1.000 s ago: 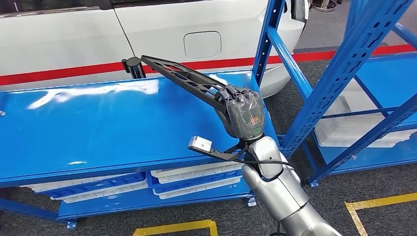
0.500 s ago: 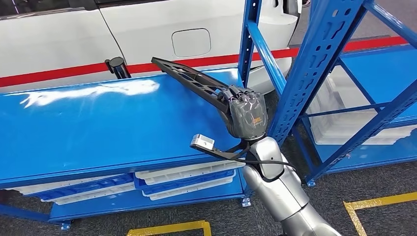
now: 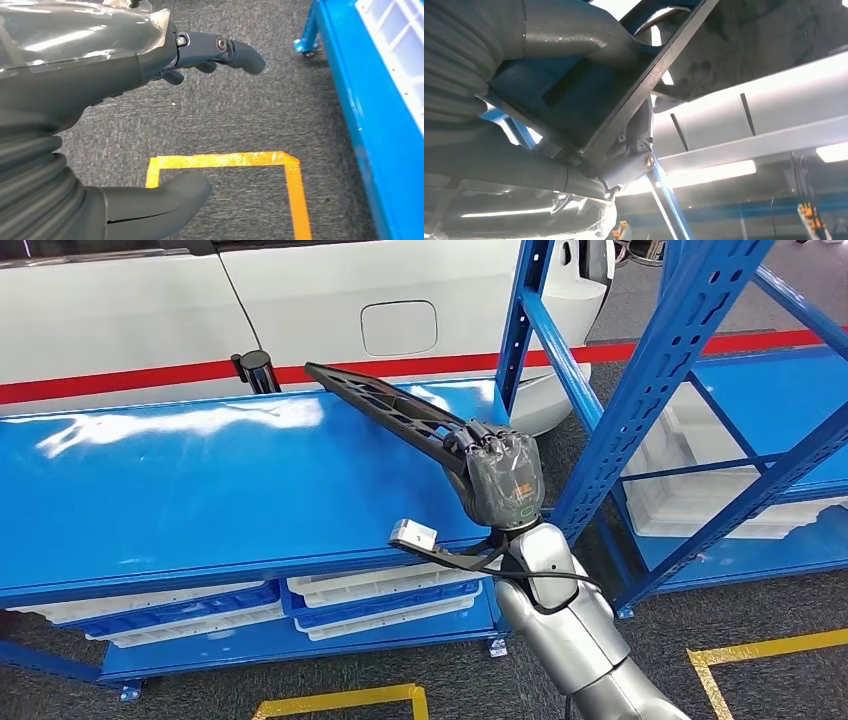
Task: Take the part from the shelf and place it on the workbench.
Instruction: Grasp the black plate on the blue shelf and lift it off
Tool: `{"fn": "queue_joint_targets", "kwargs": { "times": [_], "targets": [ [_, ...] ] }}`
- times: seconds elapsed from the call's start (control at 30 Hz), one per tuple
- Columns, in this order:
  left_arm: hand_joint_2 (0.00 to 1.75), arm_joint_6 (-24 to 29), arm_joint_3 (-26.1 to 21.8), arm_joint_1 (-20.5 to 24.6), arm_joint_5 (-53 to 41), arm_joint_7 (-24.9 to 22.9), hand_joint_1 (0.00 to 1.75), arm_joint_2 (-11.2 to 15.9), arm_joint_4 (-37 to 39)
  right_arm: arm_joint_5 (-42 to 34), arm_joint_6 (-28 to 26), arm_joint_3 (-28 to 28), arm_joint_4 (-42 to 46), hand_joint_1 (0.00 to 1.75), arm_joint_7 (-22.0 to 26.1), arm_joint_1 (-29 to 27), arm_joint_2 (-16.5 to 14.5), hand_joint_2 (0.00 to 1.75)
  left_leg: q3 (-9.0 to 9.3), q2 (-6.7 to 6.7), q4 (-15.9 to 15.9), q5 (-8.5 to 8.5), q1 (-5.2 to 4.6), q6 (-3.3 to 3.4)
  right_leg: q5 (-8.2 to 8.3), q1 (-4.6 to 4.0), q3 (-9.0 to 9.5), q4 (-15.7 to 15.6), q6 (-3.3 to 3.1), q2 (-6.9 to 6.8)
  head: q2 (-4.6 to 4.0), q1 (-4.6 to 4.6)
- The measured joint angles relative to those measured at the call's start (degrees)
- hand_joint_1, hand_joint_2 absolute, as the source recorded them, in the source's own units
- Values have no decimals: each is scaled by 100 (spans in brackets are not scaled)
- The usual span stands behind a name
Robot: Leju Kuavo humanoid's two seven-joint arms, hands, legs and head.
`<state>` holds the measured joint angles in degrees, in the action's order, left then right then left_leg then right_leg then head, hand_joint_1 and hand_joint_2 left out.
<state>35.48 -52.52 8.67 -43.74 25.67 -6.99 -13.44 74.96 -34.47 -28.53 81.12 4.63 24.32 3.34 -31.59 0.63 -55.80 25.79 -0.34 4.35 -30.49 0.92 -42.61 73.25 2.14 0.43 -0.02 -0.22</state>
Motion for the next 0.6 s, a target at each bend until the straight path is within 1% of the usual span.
{"fn": "queue_joint_targets", "kwargs": {
  "times": [0.03,0.07,0.1,0.13,0.17,0.2,0.23,0.3,0.33,0.37,0.4,0.43,0.47,0.5,0.53,0.57,0.6],
  "targets": [
    [175,4,0,-14,-1,-7,0,-3,1,-6,-7,1,-14,175,0,-23,5,175,-19,-1,-15,-5,1,-11,13,10,49,-14,49,-2,0,0],
    [175,10,1,-27,-3,-17,0,-4,2,-14,-16,2,-28,175,0,-35,8,175,-35,-3,-39,-3,3,-25,107,20,221,-269,109,-9,0,1],
    [175,20,1,-38,-6,-28,0,-5,3,-26,-28,4,-39,175,0,-40,10,175,-50,-5,-76,8,3,-46,225,33,469,-696,156,-26,0,1],
    [175,31,2,-47,-10,-40,0,-4,3,-40,-41,6,-51,175,1,-41,9,175,-73,-8,-115,24,-6,-75,320,34,702,-1074,166,-39,0,1],
    [175,41,2,-55,-17,-51,0,-3,4,-51,-59,9,-61,175,4,-43,7,175,-95,-9,-156,41,-16,-106,384,29,860,-1357,139,-47,0,-1],
    [175,49,2,-65,-23,-57,0,-1,5,-62,-79,12,-74,175,9,-47,5,175,-119,-9,-186,50,-24,-138,402,20,930,-1490,86,-50,0,-5],
    [175,54,2,-76,-27,-62,0,2,5,-69,-98,14,-88,175,14,-53,2,175,-140,-8,-199,48,-26,-165,407,1,931,-1488,26,-43,0,-8],
    [175,56,1,-94,-31,-67,0,12,7,-80,-125,16,-110,175,20,-60,1,175,-164,-13,-224,52,-9,-214,445,23,919,-1517,-66,-38,0,-10],
    [175,57,1,-99,-31,-69,0,16,7,-83,-130,16,-116,175,20,-59,-3,175,-198,-23,-293,111,1,-247,464,44,919,-1531,-108,-38,0,-17],
    [175,57,2,-101,-31,-70,0,21,7,-83,-131,16,-120,175,21,-58,-10,175,-271,-35,-455,233,16,-284,480,70,915,-1545,-147,-39,0,-27],
    [175,58,2,-104,-31,-71,0,24,7,-81,-131,16,-125,175,25,-57,-20,175,-398,-47,-734,413,40,-325,492,81,908,-1551,-177,-41,-1,-38],
    [175,58,2,-107,-31,-72,0,23,7,-80,-132,16,-133,175,30,-57,-29,175,-568,-54,-1101,619,63,-365,498,80,893,-1551,-198,-41,-1,-49],
    [175,58,2,-115,-31,-74,0,24,8,-79,-132,16,-147,175,36,-58,-36,175,-743,-55,-1471,786,88,-396,502,77,878,-1549,-206,-41,-1,-51],
    [175,58,2,-126,-31,-75,0,24,8,-79,-133,16,-163,175,40,-61,-39,175,-864,-54,-1729,866,109,-417,507,76,866,-1548,-210,-41,-1,-51],
    [175,58,2,-139,-31,-77,0,24,9,-79,-134,16,-181,175,42,-65,-40,175,-885,-54,-1782,829,126,-428,510,76,861,-1547,-208,-40,0,-51],
    [175,58,1,-150,-31,-78,0,26,9,-81,-135,16,-195,175,43,-68,-43,175,-787,-53,-1608,688,141,-432,512,79,863,-1547,-205,-39,0,-51],
    [175,58,0,-157,-31,-78,0,28,9,-84,-137,16,-203,175,44,-68,-45,175,-584,-53,-1239,480,154,-427,515,82,871,-1547,-199,-37,0,-51]
  ]
}}
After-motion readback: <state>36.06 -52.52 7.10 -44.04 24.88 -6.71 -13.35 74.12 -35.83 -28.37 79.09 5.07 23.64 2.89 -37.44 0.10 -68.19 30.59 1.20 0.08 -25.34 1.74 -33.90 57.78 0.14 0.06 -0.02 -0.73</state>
